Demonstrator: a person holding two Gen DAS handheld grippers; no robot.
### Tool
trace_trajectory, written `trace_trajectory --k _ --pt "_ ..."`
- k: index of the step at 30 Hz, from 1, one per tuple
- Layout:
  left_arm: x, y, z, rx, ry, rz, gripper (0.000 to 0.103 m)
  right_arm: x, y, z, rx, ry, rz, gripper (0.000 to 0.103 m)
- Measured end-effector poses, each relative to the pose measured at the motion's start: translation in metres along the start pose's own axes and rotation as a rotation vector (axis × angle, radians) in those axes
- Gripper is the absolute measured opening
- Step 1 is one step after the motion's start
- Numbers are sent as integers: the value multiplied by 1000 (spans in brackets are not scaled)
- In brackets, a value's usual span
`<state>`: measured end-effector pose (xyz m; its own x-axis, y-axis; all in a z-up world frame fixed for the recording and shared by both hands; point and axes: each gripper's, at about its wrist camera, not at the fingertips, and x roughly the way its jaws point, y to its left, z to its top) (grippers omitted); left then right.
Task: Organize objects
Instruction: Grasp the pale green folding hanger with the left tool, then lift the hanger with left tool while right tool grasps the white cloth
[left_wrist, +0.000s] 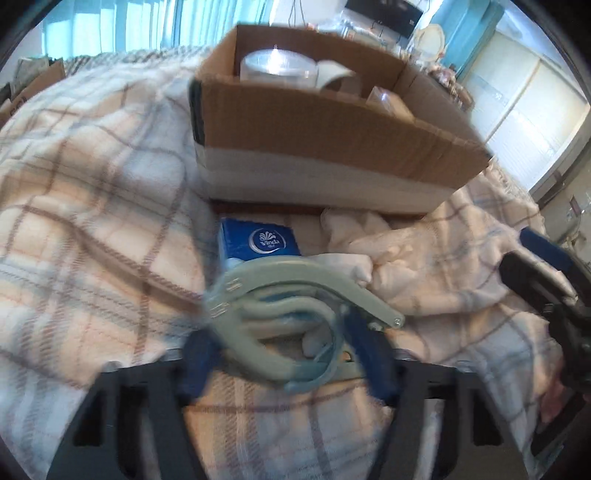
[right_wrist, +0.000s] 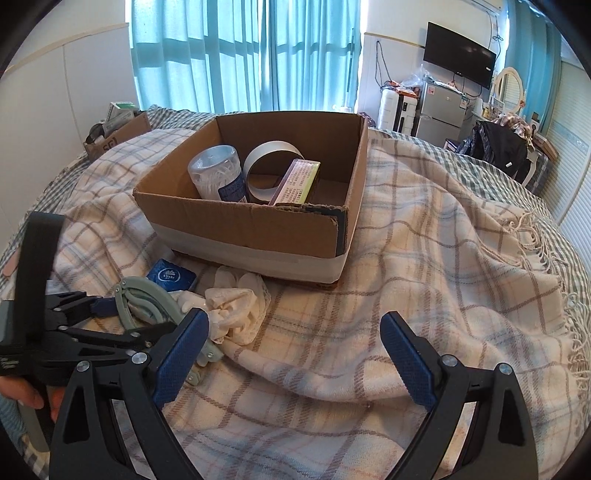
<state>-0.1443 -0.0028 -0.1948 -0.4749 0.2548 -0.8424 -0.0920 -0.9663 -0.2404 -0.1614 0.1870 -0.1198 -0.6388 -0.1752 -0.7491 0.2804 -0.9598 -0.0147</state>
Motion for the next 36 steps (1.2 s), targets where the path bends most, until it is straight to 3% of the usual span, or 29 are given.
trace_trajectory --k 1,3,11,20,25,30,34,35,36 --pt "-2 1 -1 -4 -5 1 53 0 0 0 0 1 -1 94" --pt "-11 3 0 -16 -34 11 23 1 0 -1 -2 3 -3 94" --pt "-59 -1 -4 12 -106 22 19 4 -2 -4 3 14 -15 94" --pt "-103 18 27 35 -197 72 19 5 10 -3 -37 21 -40 94" --pt "-66 38 16 -12 -89 55 19 9 18 -5 -66 38 -47 94" --pt "-37 26 7 54 -20 65 23 14 18 -7 -68 54 -54 94" --pt "-25 16 5 86 56 -30 24 15 19 -7 -70 57 -53 94" --pt "-25 14 3 91 67 -60 31 14 19 -7 -71 53 -51 94" --pt "-26 15 0 88 75 -69 53 13 19 -7 -70 51 -49 94"
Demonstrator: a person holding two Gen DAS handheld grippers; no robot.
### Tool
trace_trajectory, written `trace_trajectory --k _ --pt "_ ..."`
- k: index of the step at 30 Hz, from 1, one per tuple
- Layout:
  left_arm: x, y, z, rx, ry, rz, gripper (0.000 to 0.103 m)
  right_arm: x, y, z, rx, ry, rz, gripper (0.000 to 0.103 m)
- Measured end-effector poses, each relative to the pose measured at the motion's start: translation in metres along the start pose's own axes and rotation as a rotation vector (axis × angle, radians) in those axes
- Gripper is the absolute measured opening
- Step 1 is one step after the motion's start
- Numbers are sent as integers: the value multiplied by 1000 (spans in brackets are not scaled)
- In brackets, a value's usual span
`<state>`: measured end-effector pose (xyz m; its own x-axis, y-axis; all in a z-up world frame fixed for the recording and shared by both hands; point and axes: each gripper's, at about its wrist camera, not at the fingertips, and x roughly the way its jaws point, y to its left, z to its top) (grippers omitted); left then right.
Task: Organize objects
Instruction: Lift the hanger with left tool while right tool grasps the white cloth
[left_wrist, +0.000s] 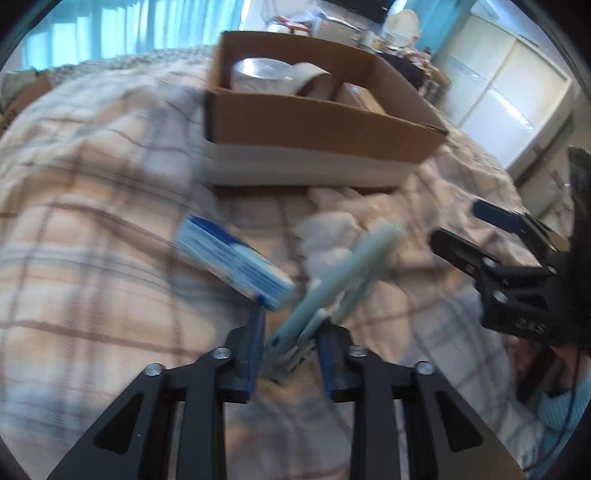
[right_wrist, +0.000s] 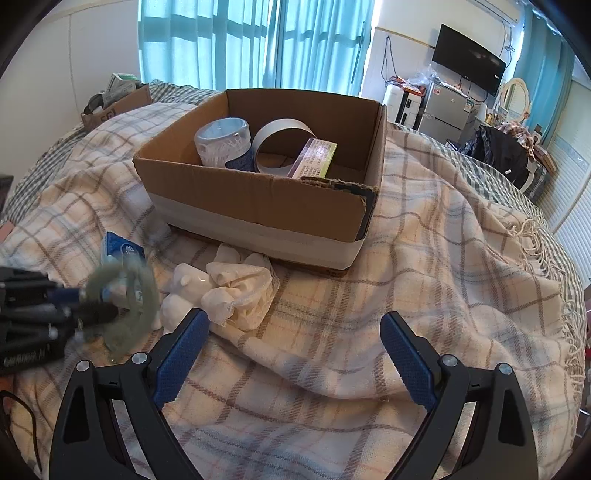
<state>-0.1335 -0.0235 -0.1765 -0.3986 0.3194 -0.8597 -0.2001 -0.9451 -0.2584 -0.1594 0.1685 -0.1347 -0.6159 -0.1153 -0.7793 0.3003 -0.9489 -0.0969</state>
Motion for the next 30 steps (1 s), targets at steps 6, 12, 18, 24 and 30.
trace_trajectory --k 6,12,18,24,30 --pt "7 -20 -11 79 41 56 60 -4 2 -1 0 -12 10 94" --pt "9 -47 -18 174 48 42 22 -9 -1 -2 14 -26 27 94" --pt "-10 -41 -13 113 -26 60 12 -13 -7 -3 46 -42 42 94" --pt "-42 -31 -2 60 -117 45 12 -16 -6 -2 37 -52 48 94" --pt "-89 -18 31 26 -260 48 12 -10 6 1 8 -23 88 94"
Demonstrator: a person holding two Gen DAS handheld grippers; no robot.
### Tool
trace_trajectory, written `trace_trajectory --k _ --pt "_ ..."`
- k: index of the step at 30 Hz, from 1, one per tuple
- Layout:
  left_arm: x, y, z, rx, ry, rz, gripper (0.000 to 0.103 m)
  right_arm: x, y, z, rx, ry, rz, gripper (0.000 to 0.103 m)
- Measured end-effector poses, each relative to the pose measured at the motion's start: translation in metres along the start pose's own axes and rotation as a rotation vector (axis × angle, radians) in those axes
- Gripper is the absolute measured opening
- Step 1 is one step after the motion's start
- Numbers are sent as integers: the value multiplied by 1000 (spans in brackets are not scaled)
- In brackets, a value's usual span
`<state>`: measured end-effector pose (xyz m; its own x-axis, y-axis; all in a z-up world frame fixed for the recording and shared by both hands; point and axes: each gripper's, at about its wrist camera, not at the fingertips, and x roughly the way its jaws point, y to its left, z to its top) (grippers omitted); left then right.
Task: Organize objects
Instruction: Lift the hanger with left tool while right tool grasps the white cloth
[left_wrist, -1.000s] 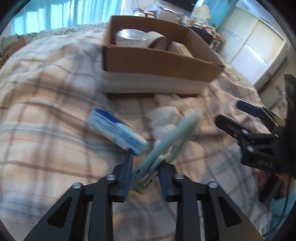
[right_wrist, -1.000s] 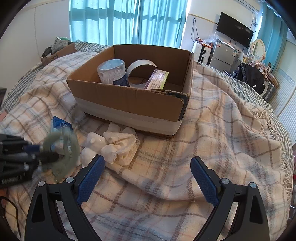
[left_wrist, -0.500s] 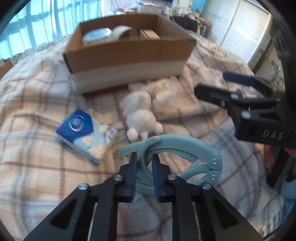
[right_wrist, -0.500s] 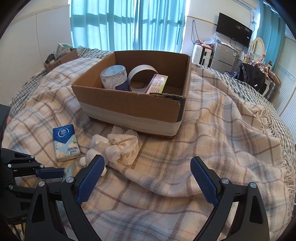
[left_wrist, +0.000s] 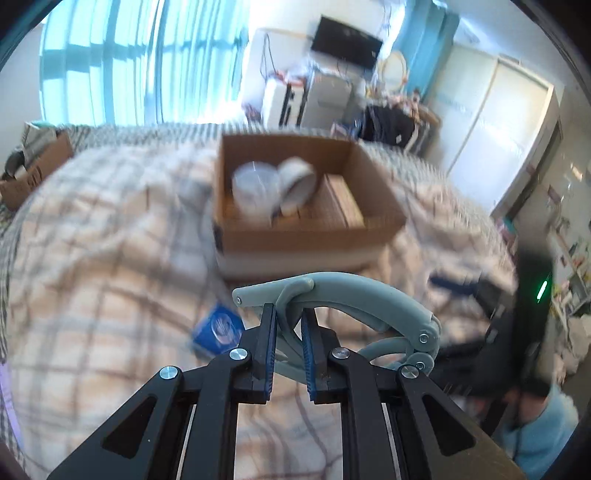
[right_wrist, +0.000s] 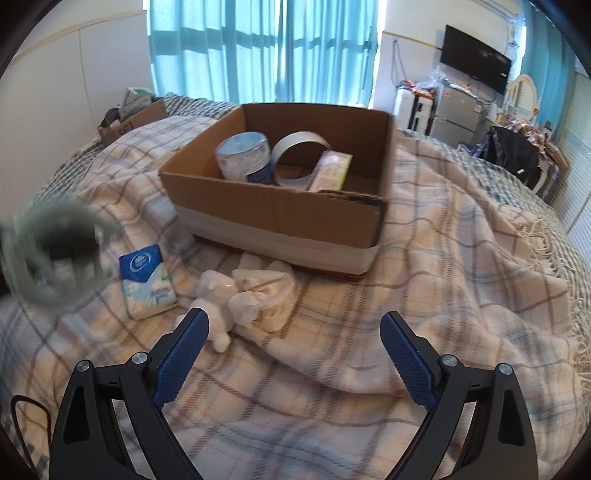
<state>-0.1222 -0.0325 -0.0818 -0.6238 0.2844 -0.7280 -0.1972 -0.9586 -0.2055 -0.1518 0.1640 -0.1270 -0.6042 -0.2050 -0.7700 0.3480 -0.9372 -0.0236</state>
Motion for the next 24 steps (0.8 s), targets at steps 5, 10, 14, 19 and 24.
trace_trajectory --k 5,10,14,19,24 --pt "11 14 20 7 -29 99 12 16 8 5 -10 48 -16 94" --pt "31 29 16 -18 0 111 12 41 8 12 -3 118 10 83" --pt "36 35 8 -22 18 108 12 59 12 11 -24 180 13 44" --pt "37 34 5 -23 23 103 12 53 18 7 -58 172 3 13" --pt "24 27 6 -17 3 94 12 18 19 10 -83 94 -23 8"
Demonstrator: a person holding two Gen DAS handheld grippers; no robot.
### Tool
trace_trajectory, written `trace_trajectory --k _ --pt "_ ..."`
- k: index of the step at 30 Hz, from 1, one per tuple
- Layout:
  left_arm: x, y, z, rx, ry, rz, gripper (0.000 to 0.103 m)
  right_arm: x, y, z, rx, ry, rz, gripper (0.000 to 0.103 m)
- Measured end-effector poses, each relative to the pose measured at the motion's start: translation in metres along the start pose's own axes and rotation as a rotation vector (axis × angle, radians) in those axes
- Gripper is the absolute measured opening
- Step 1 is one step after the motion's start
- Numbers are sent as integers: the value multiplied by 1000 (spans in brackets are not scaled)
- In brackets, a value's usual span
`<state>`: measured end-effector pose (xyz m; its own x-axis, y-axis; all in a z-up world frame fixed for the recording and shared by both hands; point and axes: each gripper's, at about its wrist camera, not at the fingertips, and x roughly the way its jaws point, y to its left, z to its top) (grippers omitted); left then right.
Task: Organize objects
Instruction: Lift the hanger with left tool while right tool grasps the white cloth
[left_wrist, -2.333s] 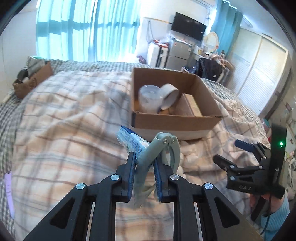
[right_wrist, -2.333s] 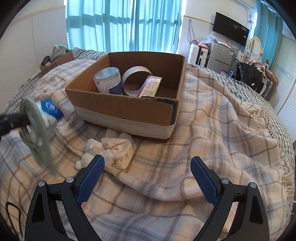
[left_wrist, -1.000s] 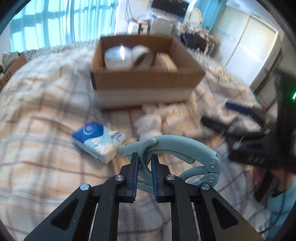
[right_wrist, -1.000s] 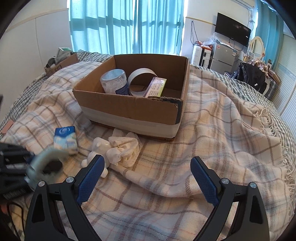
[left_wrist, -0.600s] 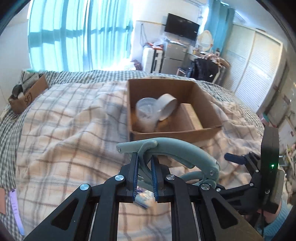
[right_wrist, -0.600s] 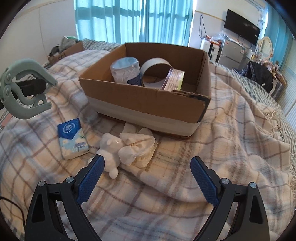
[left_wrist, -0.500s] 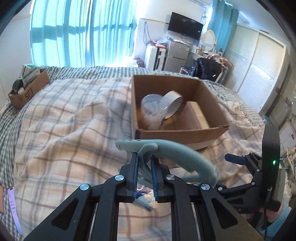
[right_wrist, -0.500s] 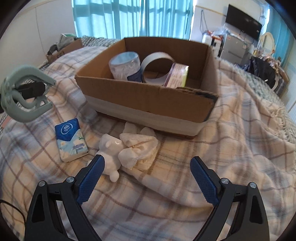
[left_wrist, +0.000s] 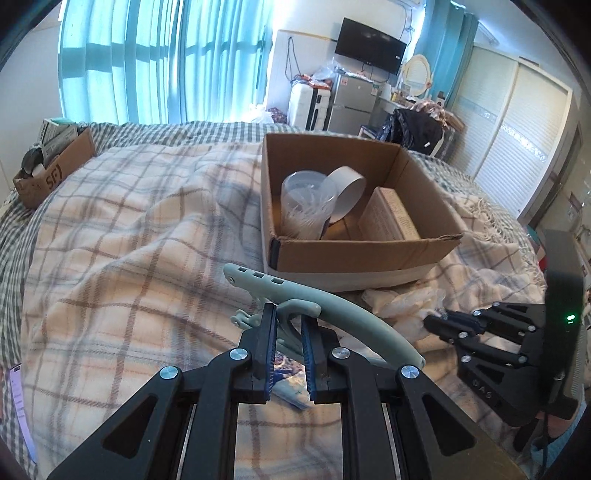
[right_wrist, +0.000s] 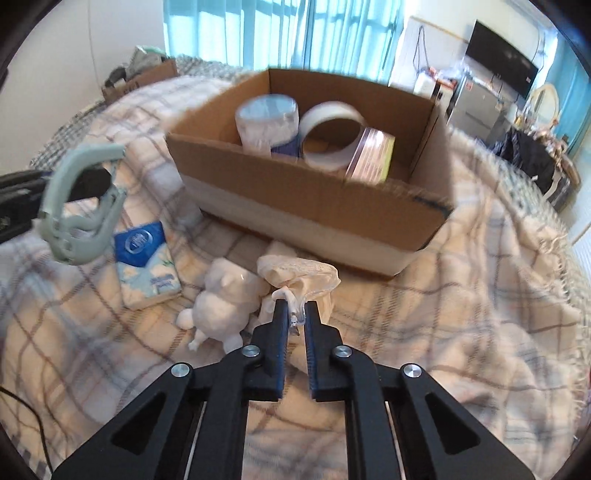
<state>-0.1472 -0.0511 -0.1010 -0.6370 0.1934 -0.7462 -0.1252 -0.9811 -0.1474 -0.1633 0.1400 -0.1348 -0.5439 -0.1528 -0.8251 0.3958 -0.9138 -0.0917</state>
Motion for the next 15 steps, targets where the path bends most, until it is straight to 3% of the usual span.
trace_trajectory --k 8,15 --pt "-41 -18 14 9 -75 -12 12 -79 2 19 -6 -170 -13 8" --pt "-63 -41 50 14 -158 -22 12 -139 -3 48 -36 -305 -49 8"
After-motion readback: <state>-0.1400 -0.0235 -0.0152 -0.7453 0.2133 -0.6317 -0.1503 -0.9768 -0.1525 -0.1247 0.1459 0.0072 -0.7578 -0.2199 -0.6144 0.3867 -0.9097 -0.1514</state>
